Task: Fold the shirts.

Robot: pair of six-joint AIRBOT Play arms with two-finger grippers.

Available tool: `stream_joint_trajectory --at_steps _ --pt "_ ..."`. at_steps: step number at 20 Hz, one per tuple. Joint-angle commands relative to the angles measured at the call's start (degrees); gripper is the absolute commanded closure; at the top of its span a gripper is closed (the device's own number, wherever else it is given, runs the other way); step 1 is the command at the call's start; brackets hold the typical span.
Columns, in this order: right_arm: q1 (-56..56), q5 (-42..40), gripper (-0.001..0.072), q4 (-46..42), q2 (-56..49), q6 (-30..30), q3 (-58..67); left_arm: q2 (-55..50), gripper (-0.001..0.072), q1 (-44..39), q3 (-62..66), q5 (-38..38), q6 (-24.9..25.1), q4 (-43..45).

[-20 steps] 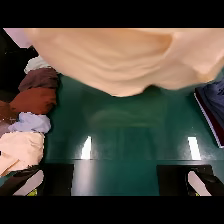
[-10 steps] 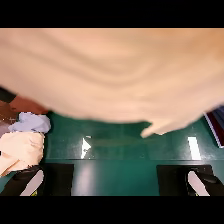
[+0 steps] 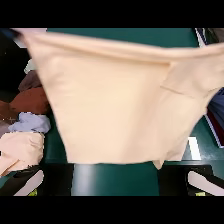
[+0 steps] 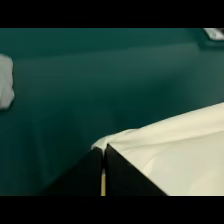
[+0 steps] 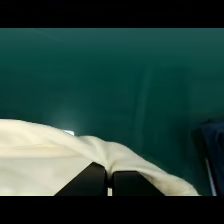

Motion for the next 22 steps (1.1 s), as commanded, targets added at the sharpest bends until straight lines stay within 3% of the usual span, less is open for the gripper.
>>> stream_joint_trajectory --at_steps 1,7,11,13,16,18,22 --pt "0.07 0.61 0.0695 -0.2 -10.25 -0.24 -7.8 -11.06 0.0683 -0.35 -11.1 2.84 1.81 -0.11" --pt "0.04 -14.25 0.0694 -0.15 -24.81 -1.44 -7.08 -31.78 0.0683 -6.69 -9.01 21.49 4.15 -1.44" --pt "0.04 -18.78 0.0694 -0.24 -29.64 -1.46 0.11 -34.71 0.0683 -9.97 -4.92 30.49 4.83 -1.57" --pt "-0.02 -19.67 0.0695 -0.42 -29.59 -1.86 1.79 -34.69 0.0683 -9.92 -2.89 30.51 5.99 -1.4" --pt "-0.09 -16.74 0.0695 -0.81 -27.96 -3.85 -0.63 -34.71 0.0683 -9.94 -1.49 23.87 7.74 -0.02" --pt "-0.09 -18.05 0.0695 -0.9 -25.05 -3.82 -7.23 -34.75 0.0684 -9.94 -2.73 19.1 10.49 0.35" --pt "-0.09 -24.28 0.0695 -0.94 -16.72 -3.8 -24.02 -34.75 0.0683 -9.94 -7.74 16.06 10.6 2.51"
